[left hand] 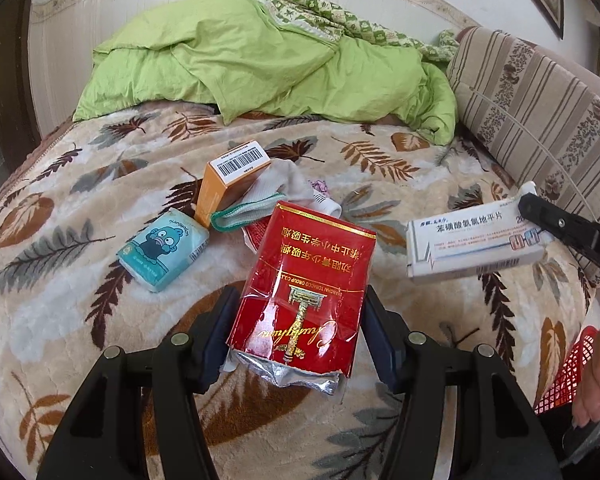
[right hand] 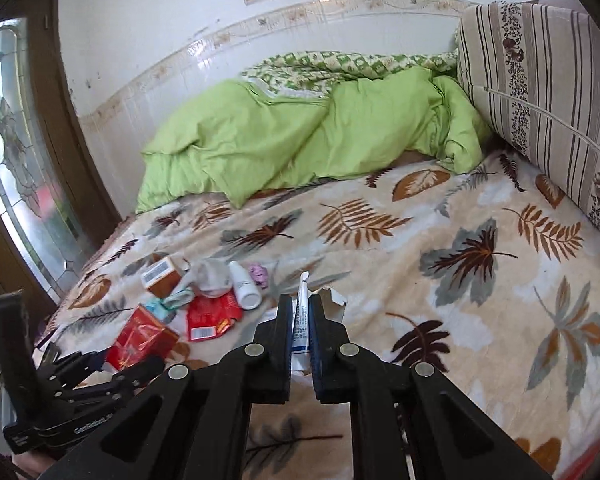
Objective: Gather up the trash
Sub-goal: 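Grasp the small white tube with the right tool while the left tool holds the red pack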
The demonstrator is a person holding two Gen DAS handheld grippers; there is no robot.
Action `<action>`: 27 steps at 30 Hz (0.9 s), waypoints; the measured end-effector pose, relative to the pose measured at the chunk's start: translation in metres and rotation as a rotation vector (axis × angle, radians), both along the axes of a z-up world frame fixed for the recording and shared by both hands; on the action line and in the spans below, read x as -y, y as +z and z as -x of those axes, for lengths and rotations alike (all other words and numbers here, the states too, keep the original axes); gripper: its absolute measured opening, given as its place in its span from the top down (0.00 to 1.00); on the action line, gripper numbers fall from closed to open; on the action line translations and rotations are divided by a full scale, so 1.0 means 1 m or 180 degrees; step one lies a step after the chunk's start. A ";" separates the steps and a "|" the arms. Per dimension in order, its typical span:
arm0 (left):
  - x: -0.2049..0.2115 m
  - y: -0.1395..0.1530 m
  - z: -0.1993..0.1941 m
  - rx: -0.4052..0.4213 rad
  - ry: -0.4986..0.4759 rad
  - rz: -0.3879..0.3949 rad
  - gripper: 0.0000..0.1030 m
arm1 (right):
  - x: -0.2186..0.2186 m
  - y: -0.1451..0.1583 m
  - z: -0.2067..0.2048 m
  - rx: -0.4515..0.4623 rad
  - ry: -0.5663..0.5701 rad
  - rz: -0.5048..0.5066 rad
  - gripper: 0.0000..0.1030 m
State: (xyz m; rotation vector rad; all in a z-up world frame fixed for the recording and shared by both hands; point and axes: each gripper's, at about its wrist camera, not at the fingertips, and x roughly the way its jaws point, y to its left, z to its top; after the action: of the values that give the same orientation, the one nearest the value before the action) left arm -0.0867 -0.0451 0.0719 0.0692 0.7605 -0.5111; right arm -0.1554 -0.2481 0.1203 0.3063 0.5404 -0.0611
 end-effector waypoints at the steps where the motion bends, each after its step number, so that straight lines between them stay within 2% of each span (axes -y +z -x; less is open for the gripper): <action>1: 0.000 0.001 0.003 0.0026 0.0019 -0.0020 0.43 | -0.003 0.001 0.005 0.0030 0.0014 -0.0008 0.93; 7: -0.007 0.005 0.022 0.0177 0.0152 -0.0128 0.43 | -0.006 0.002 0.025 0.0079 0.0072 -0.0107 0.93; 13: -0.018 0.001 0.044 0.0101 0.0180 -0.0155 0.43 | 0.000 -0.006 0.028 -0.0023 0.0064 -0.0226 0.93; 19: -0.019 -0.004 0.044 0.0096 0.0196 -0.0233 0.43 | 0.012 -0.027 0.014 -0.0432 0.0009 -0.0476 0.93; 27: -0.016 -0.008 0.037 0.0037 0.0177 -0.0204 0.43 | 0.014 -0.039 0.007 -0.0663 0.0040 -0.0487 0.92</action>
State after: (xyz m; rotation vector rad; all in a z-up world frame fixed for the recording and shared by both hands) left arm -0.1238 -0.0293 0.0643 0.1103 0.7655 -0.4330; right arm -0.1619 -0.2617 0.0815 0.4488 0.7553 -0.0396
